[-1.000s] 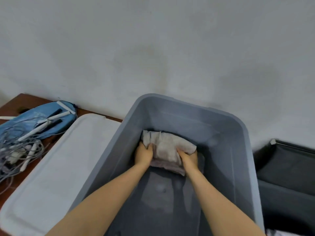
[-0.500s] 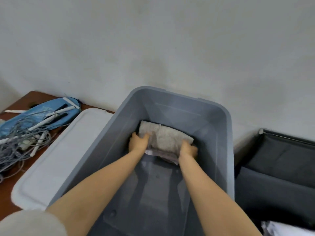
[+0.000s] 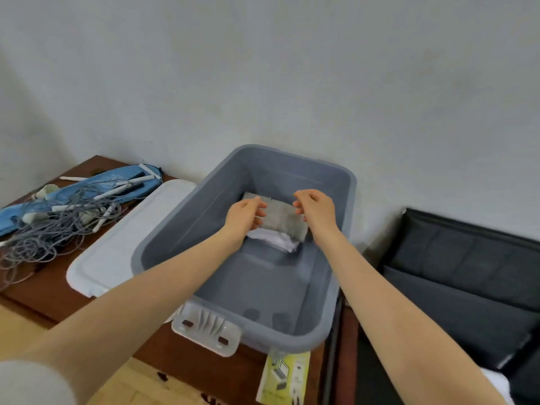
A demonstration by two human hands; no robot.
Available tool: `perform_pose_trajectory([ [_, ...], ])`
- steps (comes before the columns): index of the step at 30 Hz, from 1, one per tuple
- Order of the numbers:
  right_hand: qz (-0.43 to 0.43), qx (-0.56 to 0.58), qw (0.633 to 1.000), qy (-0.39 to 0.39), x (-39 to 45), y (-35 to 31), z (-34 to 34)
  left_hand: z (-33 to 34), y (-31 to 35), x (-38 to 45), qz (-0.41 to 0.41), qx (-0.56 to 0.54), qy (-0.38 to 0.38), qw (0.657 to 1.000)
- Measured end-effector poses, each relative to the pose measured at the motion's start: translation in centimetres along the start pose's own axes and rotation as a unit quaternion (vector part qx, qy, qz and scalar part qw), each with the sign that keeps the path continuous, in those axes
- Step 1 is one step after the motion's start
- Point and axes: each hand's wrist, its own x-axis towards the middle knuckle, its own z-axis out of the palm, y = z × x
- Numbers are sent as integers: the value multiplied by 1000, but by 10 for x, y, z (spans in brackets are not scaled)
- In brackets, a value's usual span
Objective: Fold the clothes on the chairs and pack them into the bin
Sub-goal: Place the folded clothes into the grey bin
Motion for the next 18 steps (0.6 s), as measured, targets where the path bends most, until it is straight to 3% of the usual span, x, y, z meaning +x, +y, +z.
perform_pose_trajectory([
  [6, -50, -69, 995, 54, -73, -20, -71, 14, 29, -74, 88, 39, -108, 989],
  [18, 85, -102, 975, 180, -241, 67, -192, 83, -13, -233, 70, 47, -272, 959],
])
